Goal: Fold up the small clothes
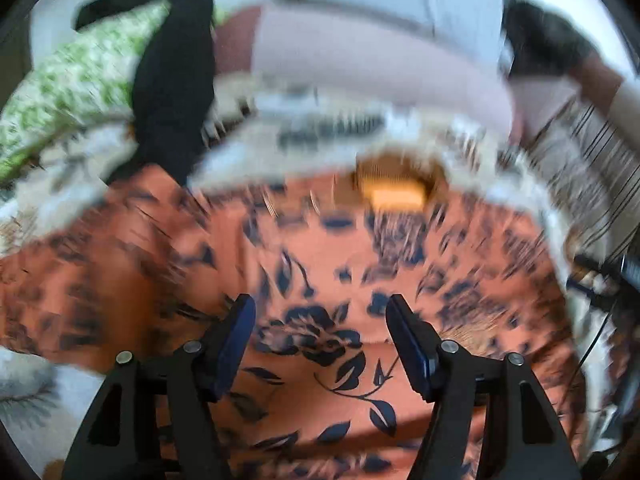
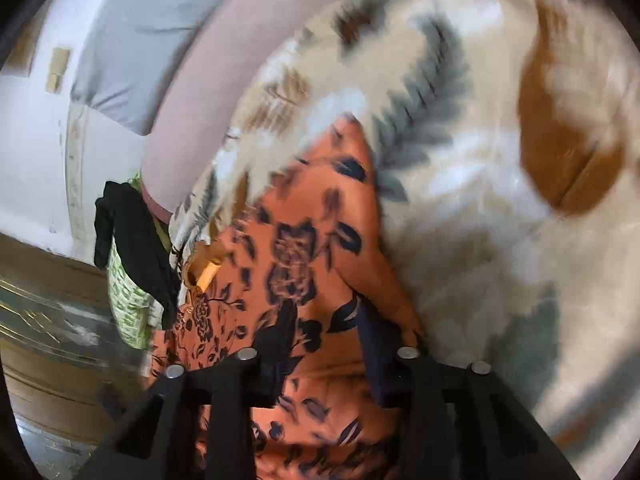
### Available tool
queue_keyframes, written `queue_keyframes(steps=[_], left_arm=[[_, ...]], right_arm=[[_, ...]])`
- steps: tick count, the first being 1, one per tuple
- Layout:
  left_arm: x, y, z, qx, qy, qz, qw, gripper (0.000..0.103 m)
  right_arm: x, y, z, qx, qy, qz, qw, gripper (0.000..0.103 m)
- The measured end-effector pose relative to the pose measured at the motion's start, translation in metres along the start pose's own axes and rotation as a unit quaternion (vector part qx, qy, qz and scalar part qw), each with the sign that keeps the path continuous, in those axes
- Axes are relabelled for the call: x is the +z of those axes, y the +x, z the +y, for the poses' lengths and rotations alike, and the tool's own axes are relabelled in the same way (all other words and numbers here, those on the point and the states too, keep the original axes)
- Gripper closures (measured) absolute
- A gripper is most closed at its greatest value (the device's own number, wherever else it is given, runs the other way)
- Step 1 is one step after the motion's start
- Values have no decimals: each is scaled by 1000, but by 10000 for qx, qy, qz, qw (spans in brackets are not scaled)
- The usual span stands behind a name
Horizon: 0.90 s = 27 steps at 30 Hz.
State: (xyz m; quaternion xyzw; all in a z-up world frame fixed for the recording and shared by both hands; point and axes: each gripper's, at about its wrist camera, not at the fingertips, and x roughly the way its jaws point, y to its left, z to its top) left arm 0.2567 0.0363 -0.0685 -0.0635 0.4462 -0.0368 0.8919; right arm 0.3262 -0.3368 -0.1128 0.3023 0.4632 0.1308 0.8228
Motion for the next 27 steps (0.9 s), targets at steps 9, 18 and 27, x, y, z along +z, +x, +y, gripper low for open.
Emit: queue_keyframes(steps=[9, 18, 27], left_arm=[[-59, -92, 227, -235, -3759, -850, 9224, 27], [-107, -79, 364, -311, -5763, -1125, 8089, 27], [-90, -65, 383, 229, -5871, -626, 8068, 97]], right_arm=[[-92, -29, 26, -70, -572, -154, 9982, 16], [-102, -29, -10, 11, -321, -163, 9994, 16], [-103, -26, -13, 33, -351, -207, 9992, 16]])
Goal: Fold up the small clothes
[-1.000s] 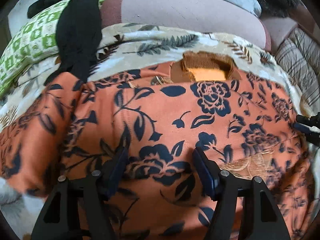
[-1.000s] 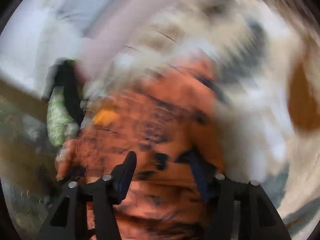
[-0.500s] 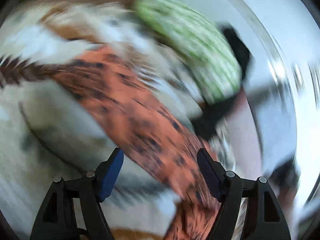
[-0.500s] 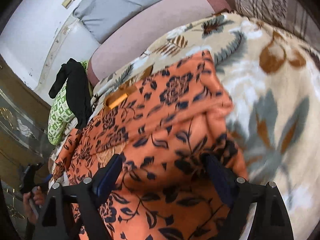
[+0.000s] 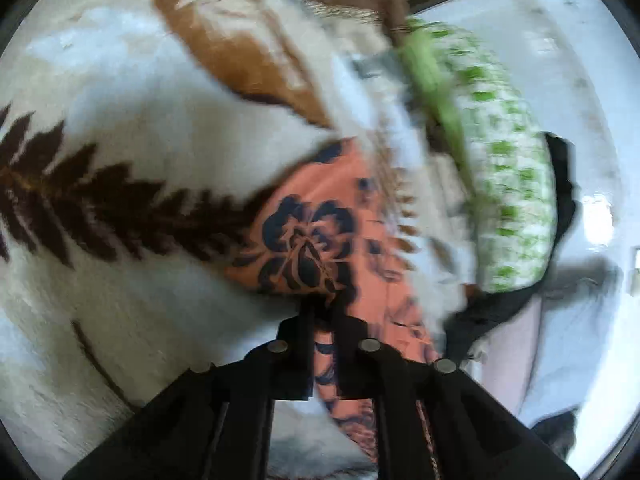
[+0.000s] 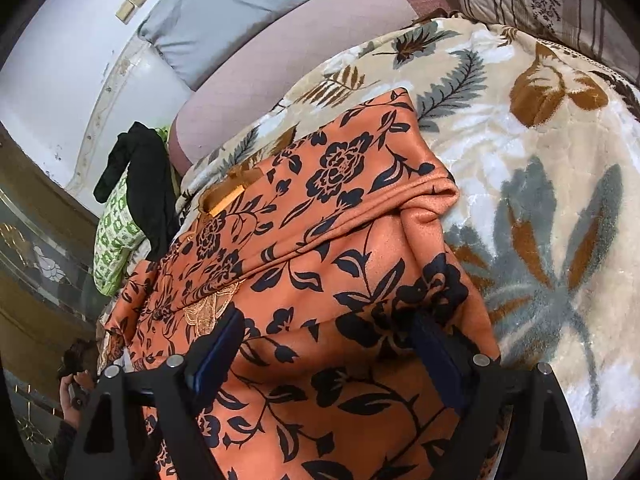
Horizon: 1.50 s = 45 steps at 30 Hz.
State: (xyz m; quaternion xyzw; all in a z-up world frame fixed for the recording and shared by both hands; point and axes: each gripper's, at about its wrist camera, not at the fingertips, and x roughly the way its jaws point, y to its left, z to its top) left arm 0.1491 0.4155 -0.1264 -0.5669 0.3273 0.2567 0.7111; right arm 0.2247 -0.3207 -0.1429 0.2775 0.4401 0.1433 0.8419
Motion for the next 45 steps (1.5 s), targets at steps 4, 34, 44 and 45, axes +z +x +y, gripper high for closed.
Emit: queue_keyframes(steps=[4, 34, 44, 45], left_arm=[[-31, -37, -73, 365, 1546, -778, 9842, 98], [-247, 41, -160, 622, 4745, 547, 8763, 42], [-249, 72, -161, 526, 4811, 760, 8717, 42], [-250, 72, -161, 519, 4850, 737, 8699, 42]], right_arm=[[0, 1, 0, 13, -4, -31, 10000, 16], [80, 17, 37, 840, 317, 11, 9960, 14], [112, 145, 93, -745, -1119, 1719, 9759, 90], [114, 137, 105, -870, -1375, 1576, 9740, 94]])
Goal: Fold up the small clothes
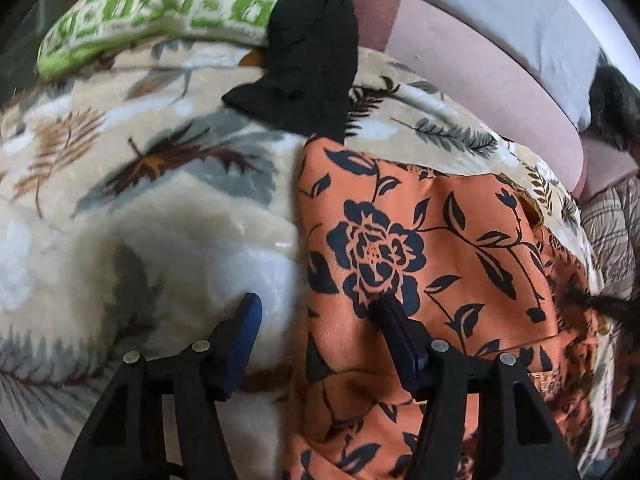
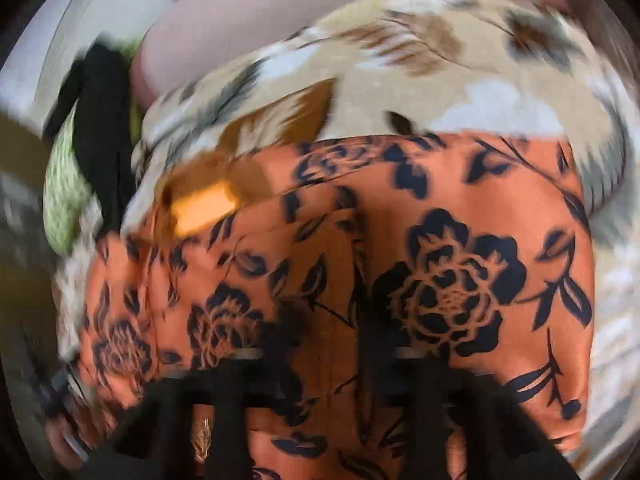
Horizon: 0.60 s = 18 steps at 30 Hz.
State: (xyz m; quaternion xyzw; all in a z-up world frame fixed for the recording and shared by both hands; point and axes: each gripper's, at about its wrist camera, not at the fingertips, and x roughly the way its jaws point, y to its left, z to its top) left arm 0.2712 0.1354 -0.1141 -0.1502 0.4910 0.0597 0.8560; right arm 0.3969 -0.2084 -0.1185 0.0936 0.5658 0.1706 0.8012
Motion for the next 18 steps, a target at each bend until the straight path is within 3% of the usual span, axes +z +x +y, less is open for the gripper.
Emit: queue_keyframes(steps=[4, 6, 7, 8, 9, 12, 14, 16, 18], left_arm=[[-3, 1, 2, -55, 60, -97, 9999, 42], [-3, 1, -1, 17, 130, -108, 9999, 42], [-2, 0, -2, 32, 134, -94, 9999, 42], [-1, -2, -2, 25, 115, -74, 9999, 42], [0, -6, -3, -1, 102, -99, 9999, 42], [4, -22, -8, 57, 327, -374, 9987, 42], [4, -14, -11, 246, 503, -207, 9982, 42], [0, 6, -5, 348, 481, 156, 9981, 42], [1, -3, -3, 171, 374, -29, 9992, 47]], right_arm=[[5, -56, 17, -938, -515, -1108, 9881, 94], [3, -51, 2, -1052, -313, -1164, 9871, 87], [0, -32, -8, -939, -225, -884, 9914, 84], [-4, -8, -17, -783, -164, -387, 9960, 63], [-10, 5, -24, -786, -92, -179, 9967, 31], [-21, -7, -28, -653, 103, -649, 9957, 29], [-23, -31, -25, -636, 339, -1082, 9915, 29], [-25, -53, -17, -119, 477, -1487, 9877, 29], [-27, -56, -12, 750, 505, -1451, 9853, 24]])
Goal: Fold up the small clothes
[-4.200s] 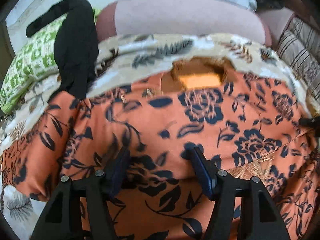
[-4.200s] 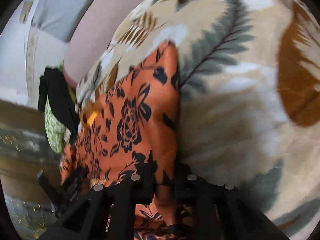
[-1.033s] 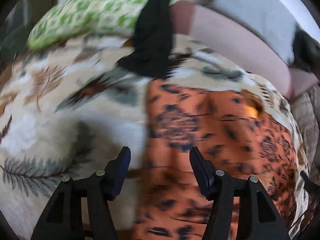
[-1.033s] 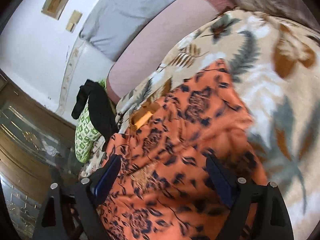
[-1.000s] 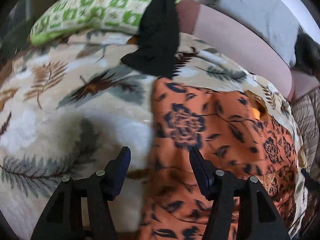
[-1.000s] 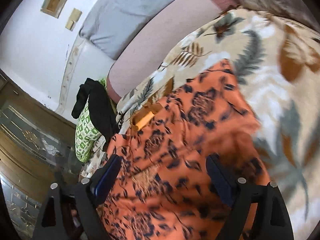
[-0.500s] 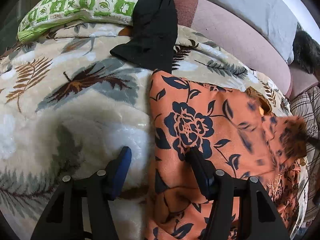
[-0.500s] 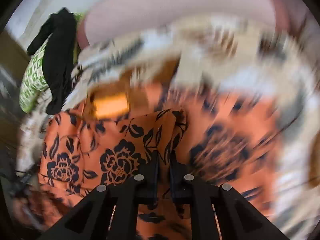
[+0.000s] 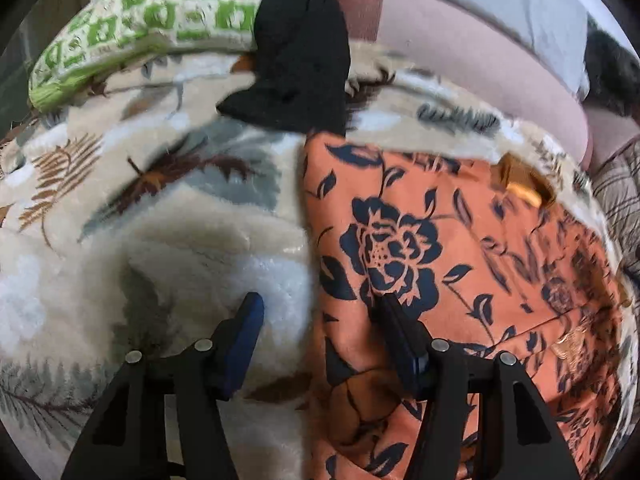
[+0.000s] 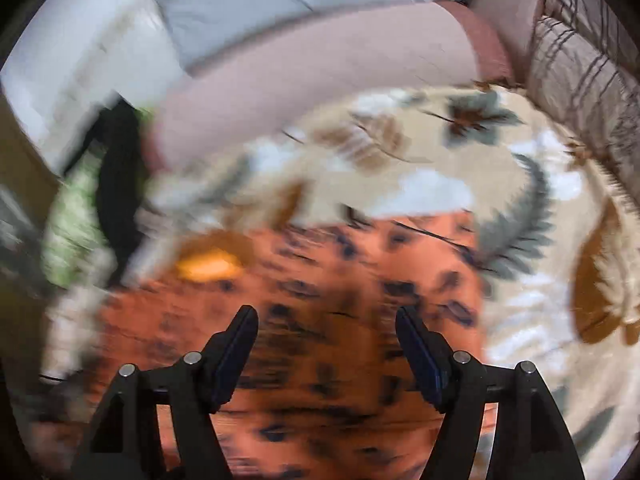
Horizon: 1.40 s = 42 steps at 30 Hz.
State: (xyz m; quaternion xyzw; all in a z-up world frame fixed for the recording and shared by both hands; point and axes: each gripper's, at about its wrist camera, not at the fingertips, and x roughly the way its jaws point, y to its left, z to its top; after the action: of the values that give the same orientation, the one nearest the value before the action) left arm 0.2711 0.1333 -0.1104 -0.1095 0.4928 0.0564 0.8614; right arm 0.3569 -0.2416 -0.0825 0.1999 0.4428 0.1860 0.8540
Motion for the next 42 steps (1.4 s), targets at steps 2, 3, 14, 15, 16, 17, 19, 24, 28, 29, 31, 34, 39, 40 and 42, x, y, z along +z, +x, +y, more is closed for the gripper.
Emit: queue_keyframes(steps=[2, 3, 14, 15, 16, 17, 19, 24, 28, 29, 31, 34, 39, 40, 42], left_arm=[[5, -11, 6, -475, -262, -113, 9985, 52], [8, -16, 11, -729, -430, -118, 9963, 52], [26, 13, 38, -352, -344, 599, 9970, 103], [24, 19, 41, -329, -364, 720, 9962, 103], [24, 16, 43, -387, -344, 688, 9963, 103], [24, 6, 43, -389, -416, 639, 9963, 103], [20, -21, 41, -602, -509, 203, 9967, 96], [12, -64, 7, -1201, -110, -264, 9923, 61], [9, -29, -16, -1110, 44, 144, 9937, 61], [5, -11, -13, -1059, -82, 434, 9934, 61], [-4, 0, -7, -1010, -134, 430, 9939, 72], [-6, -13, -11, -981, 92, 247, 9948, 70], [-5, -12, -7, -1014, -165, 306, 9942, 69], [-6, -22, -3, -1017, -214, 275, 9942, 66], [-11, -47, -1, -1011, -152, 62, 9947, 54]], right_arm=[[-12, 28, -6, 836, 284, 867, 9923, 16], [-25, 52, -17, 635, 456, 1415, 9868, 16], [-36, 49, -42, 1308, 677, 1059, 9834, 18], [-35, 50, -55, 1616, 1014, 1045, 9761, 18], [-35, 44, -76, 1914, 1397, 1042, 9659, 18], [-36, 42, -91, 2159, 1875, 1023, 9528, 18], [-36, 24, -108, 2218, 2304, 756, 9444, 18], [-16, -25, -114, 2203, 1942, 256, 9556, 18], [-3, -4, -127, 2084, 1921, 520, 9576, 17], [-4, 6, -142, 1717, 1981, 591, 9632, 17], [-16, 17, -185, 2132, 2983, 478, 9291, 22], [-12, -24, -187, 2169, 2907, -45, 9319, 18], [-32, -10, -180, 1780, 2318, 878, 9523, 32], [-36, -20, -187, 1692, 2614, 638, 9481, 38], [-36, -55, -173, 1313, 2281, 217, 9645, 23]])
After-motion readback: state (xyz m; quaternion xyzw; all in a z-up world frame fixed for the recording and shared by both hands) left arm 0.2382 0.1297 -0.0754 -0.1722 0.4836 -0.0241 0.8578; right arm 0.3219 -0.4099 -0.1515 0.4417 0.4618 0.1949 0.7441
